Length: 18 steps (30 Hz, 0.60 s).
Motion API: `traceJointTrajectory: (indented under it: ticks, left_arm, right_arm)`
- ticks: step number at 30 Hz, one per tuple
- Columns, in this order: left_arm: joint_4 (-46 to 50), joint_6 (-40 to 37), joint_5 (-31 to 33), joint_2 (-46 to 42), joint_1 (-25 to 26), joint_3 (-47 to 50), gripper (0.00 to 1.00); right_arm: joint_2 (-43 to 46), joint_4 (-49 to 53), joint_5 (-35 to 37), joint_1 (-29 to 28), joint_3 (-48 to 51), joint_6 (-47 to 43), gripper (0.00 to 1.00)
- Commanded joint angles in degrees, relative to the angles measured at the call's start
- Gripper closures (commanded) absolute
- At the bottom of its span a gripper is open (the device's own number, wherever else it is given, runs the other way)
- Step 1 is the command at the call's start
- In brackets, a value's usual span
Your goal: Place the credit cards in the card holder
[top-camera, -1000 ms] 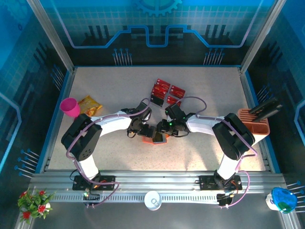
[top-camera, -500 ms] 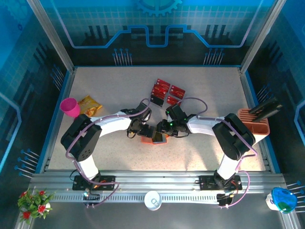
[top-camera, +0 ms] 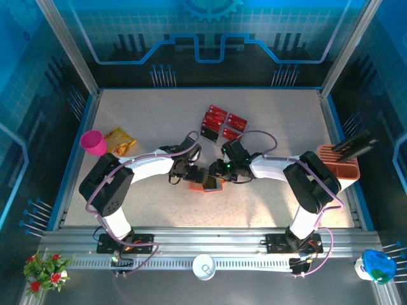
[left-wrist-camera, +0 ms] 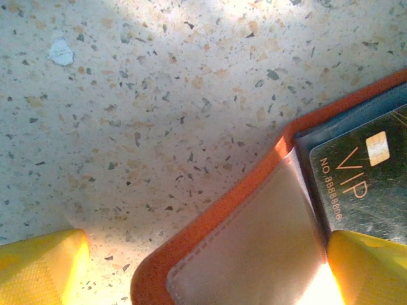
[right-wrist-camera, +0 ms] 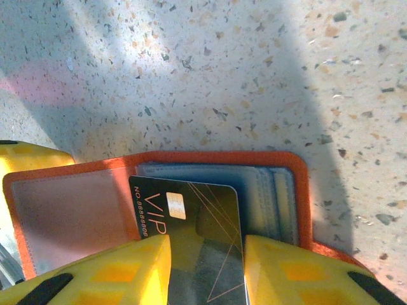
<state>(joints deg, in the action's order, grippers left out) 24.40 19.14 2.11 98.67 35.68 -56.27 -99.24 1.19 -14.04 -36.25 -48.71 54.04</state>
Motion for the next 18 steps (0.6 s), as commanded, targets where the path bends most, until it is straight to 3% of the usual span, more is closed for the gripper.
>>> traceJointTrajectory:
  ticks: [1,10,18]
  left_arm:
    - [-4.2,0.1,-3.7,-1.1,0.1,2.1,0.03]
    - [-8.2,0.7,-4.9,-7.3,0.2,4.9,0.02]
    - [-8.4,0.0,-5.4,-4.1,0.1,5.3,0.02]
  right_arm:
    - [-0.3,2.0,0.9,0.3,1.8,0.7,0.65]
    - [-0.7,1.7,0.7,0.3,1.9,1.0,0.68]
    - [-1.2,1.4,0.3,0.3,1.5,1.4,0.69]
